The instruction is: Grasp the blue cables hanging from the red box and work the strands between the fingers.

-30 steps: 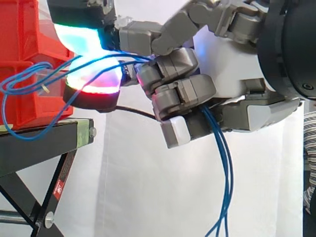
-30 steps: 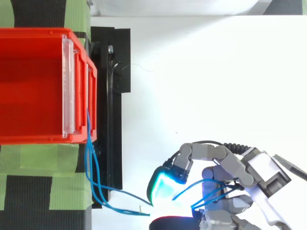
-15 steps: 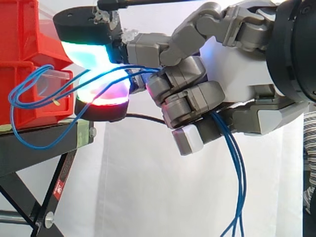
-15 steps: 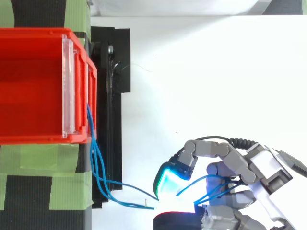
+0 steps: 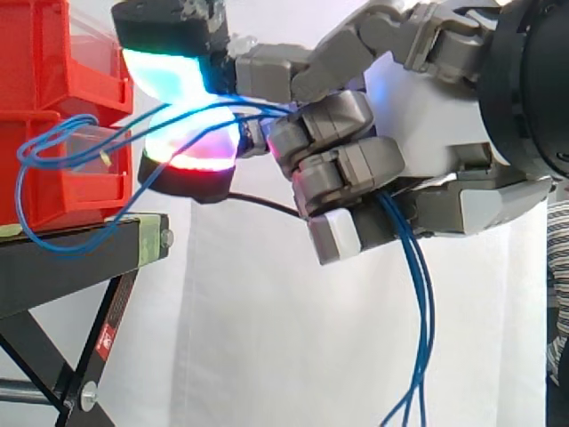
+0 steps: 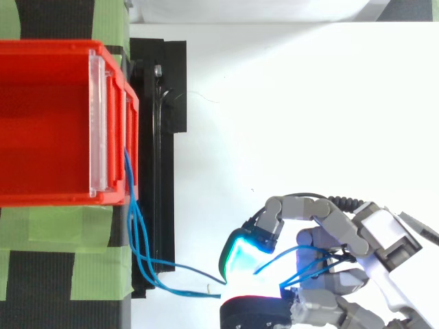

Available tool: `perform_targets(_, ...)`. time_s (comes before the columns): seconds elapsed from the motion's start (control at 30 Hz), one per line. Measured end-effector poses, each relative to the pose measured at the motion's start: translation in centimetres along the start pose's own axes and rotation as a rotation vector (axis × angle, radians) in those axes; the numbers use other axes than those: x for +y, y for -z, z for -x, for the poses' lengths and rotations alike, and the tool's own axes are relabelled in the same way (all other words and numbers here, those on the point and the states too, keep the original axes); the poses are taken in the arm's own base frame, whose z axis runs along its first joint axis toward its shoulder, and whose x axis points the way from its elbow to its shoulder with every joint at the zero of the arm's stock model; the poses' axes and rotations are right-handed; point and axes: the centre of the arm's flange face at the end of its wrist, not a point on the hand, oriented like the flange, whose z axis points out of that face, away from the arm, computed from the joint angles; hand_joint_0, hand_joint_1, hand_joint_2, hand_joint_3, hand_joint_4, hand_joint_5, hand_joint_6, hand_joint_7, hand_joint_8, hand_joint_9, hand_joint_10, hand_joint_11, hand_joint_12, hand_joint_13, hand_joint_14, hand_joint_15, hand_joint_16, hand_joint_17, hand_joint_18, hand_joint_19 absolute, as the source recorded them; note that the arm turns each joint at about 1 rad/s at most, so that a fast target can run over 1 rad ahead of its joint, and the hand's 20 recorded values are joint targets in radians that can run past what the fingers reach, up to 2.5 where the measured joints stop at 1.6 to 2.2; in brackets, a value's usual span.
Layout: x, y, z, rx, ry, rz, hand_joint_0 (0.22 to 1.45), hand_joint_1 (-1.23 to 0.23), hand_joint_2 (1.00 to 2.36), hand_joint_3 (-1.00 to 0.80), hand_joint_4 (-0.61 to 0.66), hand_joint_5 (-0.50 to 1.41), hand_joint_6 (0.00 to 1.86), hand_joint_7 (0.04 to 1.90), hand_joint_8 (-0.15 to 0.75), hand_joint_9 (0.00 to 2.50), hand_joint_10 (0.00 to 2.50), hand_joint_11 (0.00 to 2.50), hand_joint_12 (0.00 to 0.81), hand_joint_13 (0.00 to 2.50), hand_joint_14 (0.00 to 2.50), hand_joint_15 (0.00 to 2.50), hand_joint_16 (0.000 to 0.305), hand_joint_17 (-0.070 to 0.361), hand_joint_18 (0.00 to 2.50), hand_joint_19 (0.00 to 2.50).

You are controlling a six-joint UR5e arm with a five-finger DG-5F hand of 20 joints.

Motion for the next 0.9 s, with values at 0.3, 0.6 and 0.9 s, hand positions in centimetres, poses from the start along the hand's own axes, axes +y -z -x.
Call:
perform_targets(0.3, 0.2, -1.2, 1.6, -0.021, 0.026, -0.011, 0.91, -0.60, 1.02, -0.63, 0.24, 0.16, 0.96, 1.22, 0.384, 0.99, 2.50, 2.50, 0.419, 1.08, 2.50, 1.64, 0.046, 0.104, 1.46, 1.18)
perform_targets(0.6, 1.6, -3.4, 2.3, -0.031, 0.085, -0.012, 0.91, -0.60, 1.01, -0.63, 0.24, 0.16, 0.96, 1.23, 0.384, 0.99, 2.50, 2.50, 0.419, 1.08, 2.50, 1.64, 0.046, 0.104, 1.46, 1.18)
perform_targets(0.9, 3.9, -5.4, 3.0, -0.026, 0.231, -0.008, 0.91, -0.60, 1.01, -0.63, 0.24, 0.16, 0.96, 1.22, 0.384, 0.99, 2.50, 2.50, 0.419, 1.08, 2.50, 1.64, 0.046, 0.104, 1.46, 1.18)
